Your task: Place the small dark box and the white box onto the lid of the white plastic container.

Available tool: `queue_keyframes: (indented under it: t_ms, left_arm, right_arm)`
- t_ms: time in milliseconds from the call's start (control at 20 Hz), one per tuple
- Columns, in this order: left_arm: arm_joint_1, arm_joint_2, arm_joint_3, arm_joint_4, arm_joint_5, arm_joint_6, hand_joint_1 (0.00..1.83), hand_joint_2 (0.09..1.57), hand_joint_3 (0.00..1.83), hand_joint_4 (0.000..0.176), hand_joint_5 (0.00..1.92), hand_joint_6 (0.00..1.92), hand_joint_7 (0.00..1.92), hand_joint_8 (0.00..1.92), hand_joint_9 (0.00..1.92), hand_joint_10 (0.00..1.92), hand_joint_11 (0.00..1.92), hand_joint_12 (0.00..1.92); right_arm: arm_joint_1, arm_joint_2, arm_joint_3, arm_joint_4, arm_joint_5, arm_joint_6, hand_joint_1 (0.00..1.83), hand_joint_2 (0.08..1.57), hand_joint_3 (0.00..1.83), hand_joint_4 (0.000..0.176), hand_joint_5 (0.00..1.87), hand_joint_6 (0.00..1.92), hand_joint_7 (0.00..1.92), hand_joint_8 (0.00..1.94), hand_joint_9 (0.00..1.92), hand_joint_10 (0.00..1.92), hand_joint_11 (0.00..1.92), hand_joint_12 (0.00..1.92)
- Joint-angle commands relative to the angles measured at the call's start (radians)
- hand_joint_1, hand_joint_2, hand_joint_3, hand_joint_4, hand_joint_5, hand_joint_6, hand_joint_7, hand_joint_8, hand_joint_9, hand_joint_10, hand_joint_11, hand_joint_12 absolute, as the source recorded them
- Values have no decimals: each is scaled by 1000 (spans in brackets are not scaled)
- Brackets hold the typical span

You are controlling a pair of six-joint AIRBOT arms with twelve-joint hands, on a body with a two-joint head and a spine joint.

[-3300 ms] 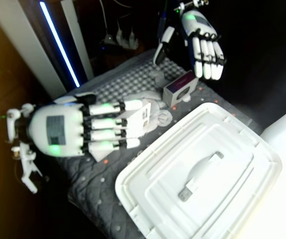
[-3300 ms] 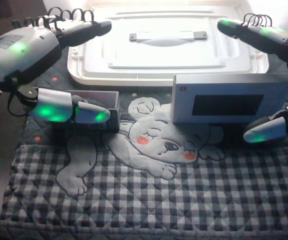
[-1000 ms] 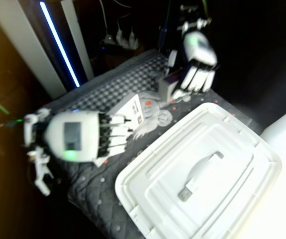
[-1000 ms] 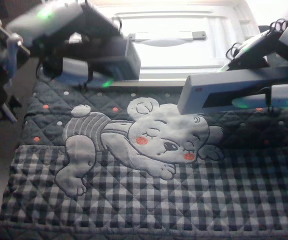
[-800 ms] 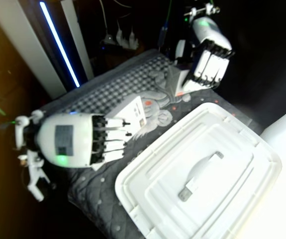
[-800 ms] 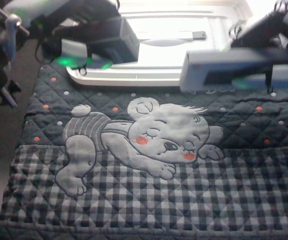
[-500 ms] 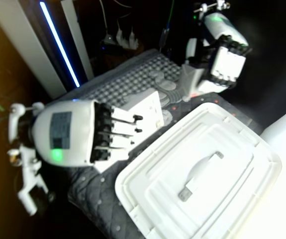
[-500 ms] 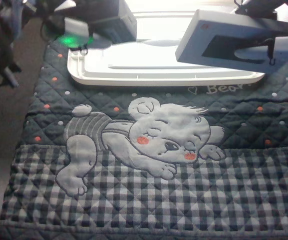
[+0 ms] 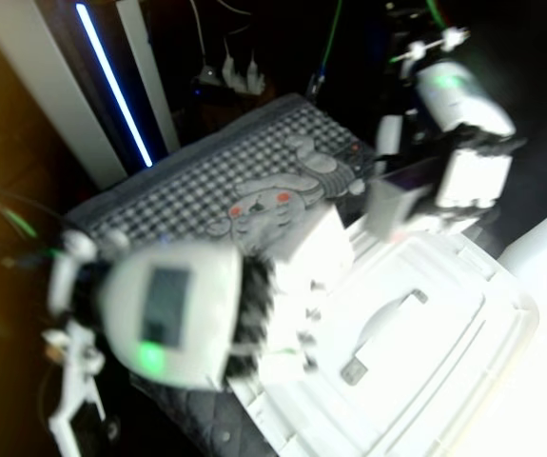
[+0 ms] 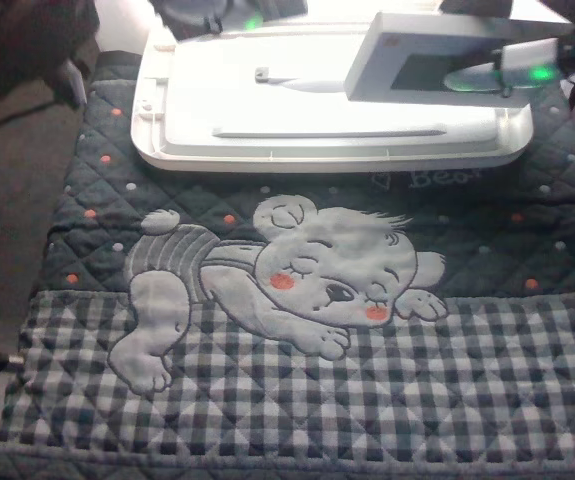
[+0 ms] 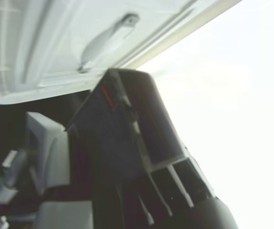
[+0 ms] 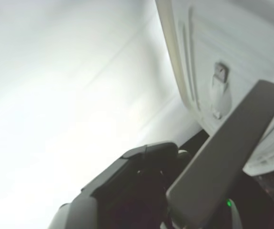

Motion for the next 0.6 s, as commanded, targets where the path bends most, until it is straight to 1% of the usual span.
queue_keyframes:
  t_ms: [0, 50, 100, 200, 250, 300, 350, 400, 450, 500, 550]
  left_arm:
    - [-24, -4, 5, 3, -86, -6, 1394, 1041, 1, 0, 932, 988, 1166, 578, 1224, 745, 1018, 683]
    - [-31, -9, 13, 3, -72, -6, 1394, 1041, 1, 0, 932, 988, 1166, 578, 1224, 745, 1018, 683]
    - [-40, -20, 30, 3, -49, -6, 1385, 1060, 2, 0, 923, 1007, 1092, 705, 1164, 847, 998, 654]
    - [-47, -39, 56, 3, -17, -6, 1387, 1064, 1, 0, 897, 1016, 1094, 710, 1166, 871, 1011, 657]
    - [-48, -43, 61, 3, 1, -6, 1386, 1064, 1, 0, 902, 1020, 1096, 703, 1160, 874, 1009, 655]
    - [-49, -43, 61, 4, 8, -6, 1371, 1015, 0, 0, 688, 377, 783, 246, 852, 332, 781, 529]
    - [-48, -43, 59, 4, 0, -5, 1267, 984, 0, 7, 417, 87, 384, 48, 407, 69, 397, 260]
    - [-47, -43, 56, 5, -3, -5, 1238, 953, 1, 46, 280, 17, 193, 9, 191, 13, 236, 114]
    - [-47, -43, 51, 11, -8, -5, 1199, 916, 0, 89, 159, 3, 74, 1, 39, 2, 100, 38]
    - [-46, -43, 48, 14, -14, -5, 1122, 902, 0, 98, 85, 0, 28, 0, 7, 0, 60, 17]
    - [-44, -42, 45, 15, -18, -5, 1118, 902, 0, 152, 69, 0, 5, 0, 1, 0, 27, 3]
  right_arm:
    - [18, 9, 16, 38, 99, 16, 1385, 1097, 0, 0, 1028, 597, 1079, 963, 894, 1258, 744, 1170]
    - [19, -8, 40, 38, 85, 39, 1385, 1097, 0, 0, 1028, 597, 1079, 963, 894, 1258, 744, 1170]
    - [19, -30, 70, 38, 61, 63, 1382, 1109, 1, 0, 963, 704, 1069, 961, 855, 1284, 741, 1100]
    - [19, -49, 102, 38, 38, 98, 1374, 1134, 1, 0, 911, 783, 989, 1064, 829, 1352, 714, 1156]
    - [19, -53, 106, 38, 35, 106, 1373, 1137, 0, 0, 909, 812, 1005, 1055, 795, 1367, 674, 1170]
    - [19, -55, 105, 35, 35, 106, 1237, 1153, 9, 0, 838, 1086, 961, 1100, 721, 733, 553, 1083]
    - [19, -55, 102, 34, 35, 105, 1105, 1064, 0, 9, 440, 394, 519, 381, 499, 251, 284, 857]
    - [18, -55, 102, 33, 35, 105, 962, 1025, 0, 96, 273, 108, 345, 100, 364, 69, 162, 727]
    - [18, -55, 102, 33, 35, 105, 795, 970, 0, 160, 97, 22, 136, 19, 161, 13, 32, 478]
    - [18, -55, 101, 31, 35, 105, 706, 942, 0, 173, 19, 4, 26, 3, 45, 6, 6, 200]
    - [18, -55, 99, 29, 35, 105, 678, 932, 0, 175, 3, 0, 10, 2, 43, 13, 38, 164]
